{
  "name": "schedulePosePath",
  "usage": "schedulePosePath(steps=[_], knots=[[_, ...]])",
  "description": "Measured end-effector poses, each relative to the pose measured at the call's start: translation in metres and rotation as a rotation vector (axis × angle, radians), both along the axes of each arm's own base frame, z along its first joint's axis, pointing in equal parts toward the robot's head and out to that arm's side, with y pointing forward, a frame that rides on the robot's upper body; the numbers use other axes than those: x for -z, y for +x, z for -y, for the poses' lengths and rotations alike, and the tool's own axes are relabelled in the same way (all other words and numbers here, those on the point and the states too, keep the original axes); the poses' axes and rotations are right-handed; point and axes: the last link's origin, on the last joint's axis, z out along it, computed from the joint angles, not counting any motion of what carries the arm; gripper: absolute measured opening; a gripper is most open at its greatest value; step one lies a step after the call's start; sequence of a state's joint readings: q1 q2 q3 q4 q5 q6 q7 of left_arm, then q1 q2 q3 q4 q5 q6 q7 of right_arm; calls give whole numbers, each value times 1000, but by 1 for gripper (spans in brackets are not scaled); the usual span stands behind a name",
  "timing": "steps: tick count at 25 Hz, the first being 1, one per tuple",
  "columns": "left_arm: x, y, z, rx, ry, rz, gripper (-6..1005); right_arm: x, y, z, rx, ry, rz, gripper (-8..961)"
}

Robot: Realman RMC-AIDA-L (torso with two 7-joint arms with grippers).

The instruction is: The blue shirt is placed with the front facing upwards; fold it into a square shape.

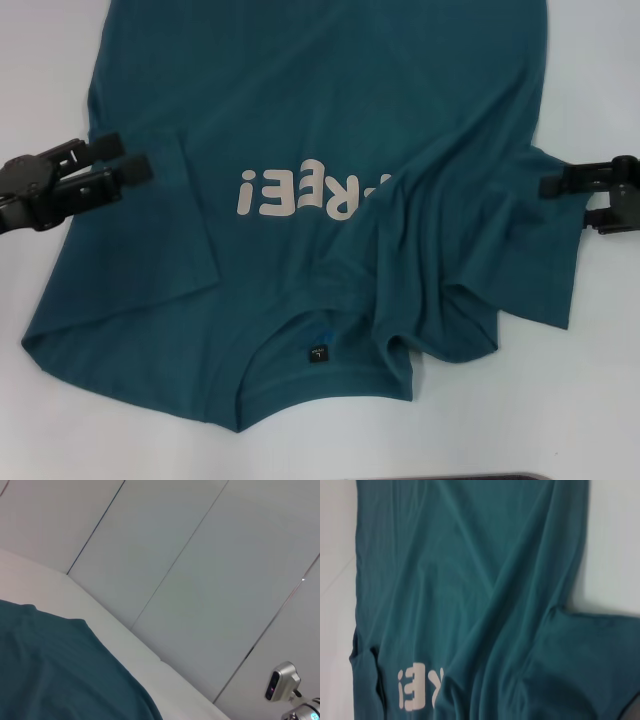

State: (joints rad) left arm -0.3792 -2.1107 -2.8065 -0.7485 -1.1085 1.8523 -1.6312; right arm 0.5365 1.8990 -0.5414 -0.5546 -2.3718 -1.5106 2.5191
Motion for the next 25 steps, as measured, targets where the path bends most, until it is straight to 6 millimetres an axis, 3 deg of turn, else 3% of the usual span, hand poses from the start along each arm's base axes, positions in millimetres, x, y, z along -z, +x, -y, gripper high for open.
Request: schedulePosePath(steps=[11,21,25], knots=[[-1,1,-1,4,5,6,889,-1,0,0,-1,-3,4,709],[-2,1,-1,3,8,8,890,-4,1,-1,1,0,11,218],[-2,1,-1,2,9,8,890,-4,1,-1,0,-1,14,81]])
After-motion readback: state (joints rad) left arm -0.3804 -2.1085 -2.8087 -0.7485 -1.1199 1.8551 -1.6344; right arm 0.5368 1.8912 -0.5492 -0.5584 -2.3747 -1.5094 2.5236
